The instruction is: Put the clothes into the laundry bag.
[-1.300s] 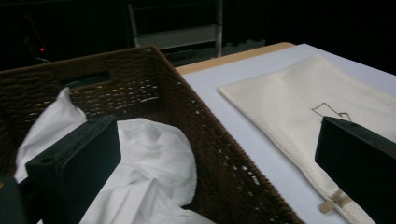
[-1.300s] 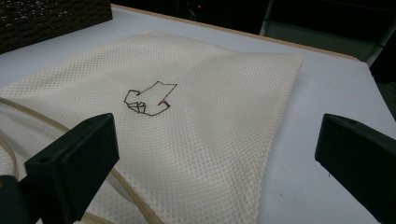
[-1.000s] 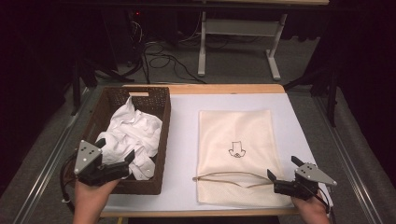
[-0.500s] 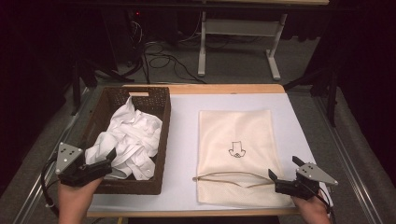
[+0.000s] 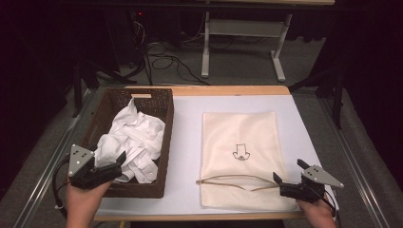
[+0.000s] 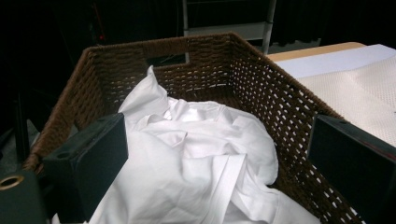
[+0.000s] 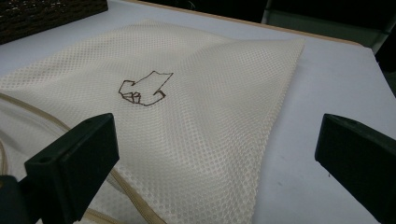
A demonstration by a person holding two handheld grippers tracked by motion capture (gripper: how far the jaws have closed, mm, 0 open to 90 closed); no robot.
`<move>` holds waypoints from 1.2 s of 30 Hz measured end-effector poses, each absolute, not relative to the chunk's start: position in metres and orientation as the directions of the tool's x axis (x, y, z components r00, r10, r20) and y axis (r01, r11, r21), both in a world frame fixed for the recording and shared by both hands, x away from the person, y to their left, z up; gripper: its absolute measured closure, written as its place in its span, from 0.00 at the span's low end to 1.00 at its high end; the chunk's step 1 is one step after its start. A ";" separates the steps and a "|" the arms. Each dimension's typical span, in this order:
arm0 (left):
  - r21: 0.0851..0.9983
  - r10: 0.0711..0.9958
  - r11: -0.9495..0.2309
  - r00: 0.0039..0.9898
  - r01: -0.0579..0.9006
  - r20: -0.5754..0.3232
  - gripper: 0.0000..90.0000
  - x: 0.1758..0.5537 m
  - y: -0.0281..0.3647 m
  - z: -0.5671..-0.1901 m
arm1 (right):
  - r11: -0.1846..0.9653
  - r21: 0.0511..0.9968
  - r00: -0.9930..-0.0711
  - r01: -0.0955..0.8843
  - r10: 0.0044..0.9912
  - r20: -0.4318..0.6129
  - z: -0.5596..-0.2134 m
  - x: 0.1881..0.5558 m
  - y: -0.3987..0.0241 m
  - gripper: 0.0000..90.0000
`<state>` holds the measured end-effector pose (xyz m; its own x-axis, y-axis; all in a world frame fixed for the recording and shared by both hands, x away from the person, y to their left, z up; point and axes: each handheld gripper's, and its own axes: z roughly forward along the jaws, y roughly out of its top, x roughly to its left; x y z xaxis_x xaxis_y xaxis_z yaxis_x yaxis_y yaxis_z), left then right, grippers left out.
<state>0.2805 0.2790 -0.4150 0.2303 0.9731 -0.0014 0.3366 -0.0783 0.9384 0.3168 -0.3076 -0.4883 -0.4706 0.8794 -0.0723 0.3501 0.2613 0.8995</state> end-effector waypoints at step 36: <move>0.751 0.993 -0.053 0.116 0.658 -0.032 0.00 0.384 0.293 -0.435 | 0.263 0.897 -0.486 0.354 0.871 -0.063 -0.490 0.316 -0.308 0.00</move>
<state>0.3837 0.2935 -0.4348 0.1155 0.9928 -0.0319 0.6584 -0.0525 0.7509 0.3165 -0.3084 -0.4897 -0.4864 0.8715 -0.0629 0.3545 0.2626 0.8975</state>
